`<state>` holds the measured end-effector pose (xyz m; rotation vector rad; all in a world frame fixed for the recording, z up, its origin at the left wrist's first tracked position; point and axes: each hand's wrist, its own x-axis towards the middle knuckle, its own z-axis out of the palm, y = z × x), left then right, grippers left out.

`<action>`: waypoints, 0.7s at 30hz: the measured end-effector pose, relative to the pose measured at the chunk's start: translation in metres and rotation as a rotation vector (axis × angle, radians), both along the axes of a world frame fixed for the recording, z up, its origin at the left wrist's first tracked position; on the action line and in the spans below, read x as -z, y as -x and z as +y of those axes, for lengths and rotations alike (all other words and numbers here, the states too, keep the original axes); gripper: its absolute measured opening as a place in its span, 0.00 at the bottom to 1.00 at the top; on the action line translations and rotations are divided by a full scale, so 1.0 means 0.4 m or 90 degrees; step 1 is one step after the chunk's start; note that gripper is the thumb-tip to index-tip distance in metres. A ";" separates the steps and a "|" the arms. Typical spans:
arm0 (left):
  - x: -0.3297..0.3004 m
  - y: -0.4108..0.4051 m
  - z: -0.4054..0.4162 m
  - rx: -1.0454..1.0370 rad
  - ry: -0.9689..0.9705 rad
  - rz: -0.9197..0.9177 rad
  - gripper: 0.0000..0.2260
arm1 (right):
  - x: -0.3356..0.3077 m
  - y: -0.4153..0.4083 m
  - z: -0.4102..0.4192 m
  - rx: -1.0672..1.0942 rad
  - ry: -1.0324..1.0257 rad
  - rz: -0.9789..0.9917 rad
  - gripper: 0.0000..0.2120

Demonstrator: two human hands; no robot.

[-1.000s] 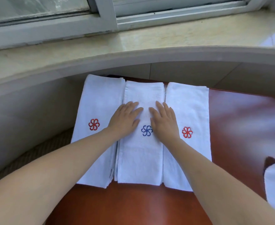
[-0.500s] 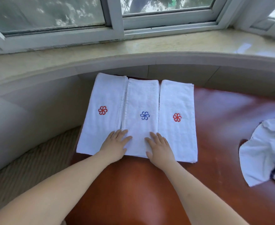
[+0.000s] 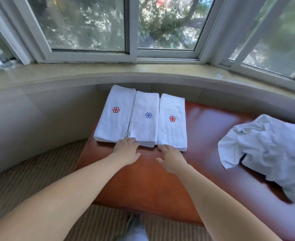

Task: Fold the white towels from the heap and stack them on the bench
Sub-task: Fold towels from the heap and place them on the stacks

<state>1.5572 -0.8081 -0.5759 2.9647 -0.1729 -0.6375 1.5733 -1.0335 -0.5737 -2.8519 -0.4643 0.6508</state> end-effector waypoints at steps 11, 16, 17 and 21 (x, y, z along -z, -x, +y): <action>-0.110 0.129 -0.281 0.041 0.129 -0.078 0.24 | -0.136 0.221 -0.190 0.135 -0.024 -0.059 0.28; -0.114 0.155 -0.431 0.062 0.181 -0.064 0.24 | -0.147 0.285 -0.328 0.200 -0.049 -0.063 0.27; -0.115 0.159 -0.465 0.062 0.189 -0.060 0.24 | -0.148 0.295 -0.362 0.216 -0.057 -0.063 0.27; -0.113 0.161 -0.633 0.078 0.209 -0.045 0.23 | -0.151 0.333 -0.537 0.277 -0.075 -0.048 0.28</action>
